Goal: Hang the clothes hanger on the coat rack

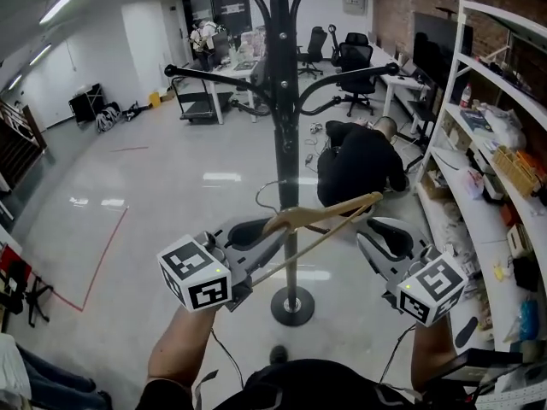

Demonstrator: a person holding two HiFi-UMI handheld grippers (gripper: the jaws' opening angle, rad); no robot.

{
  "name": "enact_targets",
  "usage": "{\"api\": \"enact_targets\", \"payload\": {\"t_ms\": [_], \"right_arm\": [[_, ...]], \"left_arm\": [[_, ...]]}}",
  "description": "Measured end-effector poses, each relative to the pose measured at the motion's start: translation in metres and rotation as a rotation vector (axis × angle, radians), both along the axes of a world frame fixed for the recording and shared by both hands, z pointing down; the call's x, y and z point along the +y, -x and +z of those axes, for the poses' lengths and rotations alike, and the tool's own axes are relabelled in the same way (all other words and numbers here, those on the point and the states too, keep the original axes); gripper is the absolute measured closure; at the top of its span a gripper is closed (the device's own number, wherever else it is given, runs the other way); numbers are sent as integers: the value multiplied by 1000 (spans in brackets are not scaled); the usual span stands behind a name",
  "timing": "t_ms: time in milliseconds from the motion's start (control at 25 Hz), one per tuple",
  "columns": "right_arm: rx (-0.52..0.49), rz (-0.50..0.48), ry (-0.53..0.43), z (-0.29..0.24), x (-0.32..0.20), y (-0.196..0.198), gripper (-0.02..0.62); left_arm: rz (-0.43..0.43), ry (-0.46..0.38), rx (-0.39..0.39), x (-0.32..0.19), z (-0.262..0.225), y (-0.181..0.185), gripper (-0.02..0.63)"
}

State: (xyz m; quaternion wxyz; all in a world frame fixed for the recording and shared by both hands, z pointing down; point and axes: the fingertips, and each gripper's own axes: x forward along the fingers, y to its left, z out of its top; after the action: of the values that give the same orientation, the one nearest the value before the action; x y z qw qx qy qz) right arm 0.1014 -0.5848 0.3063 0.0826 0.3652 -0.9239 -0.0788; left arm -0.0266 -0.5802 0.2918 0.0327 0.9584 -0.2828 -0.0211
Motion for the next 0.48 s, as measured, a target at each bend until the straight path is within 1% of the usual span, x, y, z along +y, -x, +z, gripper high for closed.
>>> {"api": "enact_targets", "payload": {"t_ms": [120, 240, 320, 480], "right_arm": [[-11, 25, -10, -5, -22, 13, 505], [-19, 52, -8, -3, -38, 19, 505], [-17, 73, -1, -2, -48, 20, 505], [-16, 98, 2, 1, -66, 19, 505]], "left_arm": [[33, -2, -4, -27, -1, 12, 554], [58, 17, -15, -48, 2, 19, 554], [79, 25, -24, -60, 4, 19, 554], [130, 10, -26, -80, 1, 12, 554]]}}
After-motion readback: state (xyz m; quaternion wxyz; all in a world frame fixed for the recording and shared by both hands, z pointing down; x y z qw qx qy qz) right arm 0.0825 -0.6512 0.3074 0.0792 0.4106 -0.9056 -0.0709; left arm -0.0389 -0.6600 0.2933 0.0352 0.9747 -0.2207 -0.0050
